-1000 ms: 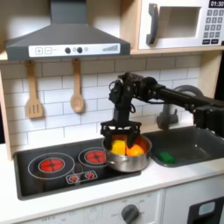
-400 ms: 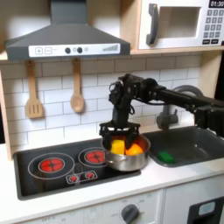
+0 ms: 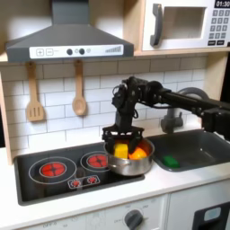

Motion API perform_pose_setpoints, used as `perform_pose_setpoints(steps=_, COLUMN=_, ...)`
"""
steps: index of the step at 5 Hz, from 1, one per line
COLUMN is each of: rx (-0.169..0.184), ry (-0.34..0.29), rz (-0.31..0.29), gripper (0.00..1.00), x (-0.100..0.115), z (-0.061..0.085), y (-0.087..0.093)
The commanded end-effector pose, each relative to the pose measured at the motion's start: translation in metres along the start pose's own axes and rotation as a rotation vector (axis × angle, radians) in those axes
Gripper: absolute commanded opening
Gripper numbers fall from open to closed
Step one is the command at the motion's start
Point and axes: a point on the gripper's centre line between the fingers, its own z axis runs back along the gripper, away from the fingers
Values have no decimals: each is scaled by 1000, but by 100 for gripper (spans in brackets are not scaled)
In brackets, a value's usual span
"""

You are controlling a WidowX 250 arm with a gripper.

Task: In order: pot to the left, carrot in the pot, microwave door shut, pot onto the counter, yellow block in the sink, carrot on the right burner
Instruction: 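Take the yellow block out of the pot and put it in the sink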

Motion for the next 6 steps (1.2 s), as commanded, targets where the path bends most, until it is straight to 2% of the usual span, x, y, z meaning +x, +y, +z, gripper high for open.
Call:
perform_pose_setpoints(steps=1, rx=-14, ry=19, rz=-1, gripper=0, x=-5, z=-10, y=-1)
perform_pose_setpoints(steps=3, rx=-21, ry=10, rz=-9, gripper=0, x=-5, z=-10, y=-2)
perform_pose_setpoints(steps=4, rx=-25, ry=-18, rz=-14, gripper=0, x=-2, z=-1, y=0)
perform_pose_setpoints(steps=5, rx=-60, ry=-11, rz=-15, gripper=0, x=-6, z=2, y=-1)
perform_pose_setpoints(steps=6, rx=-63, ry=-11, rz=-20, gripper=0, x=-8, z=8, y=2)
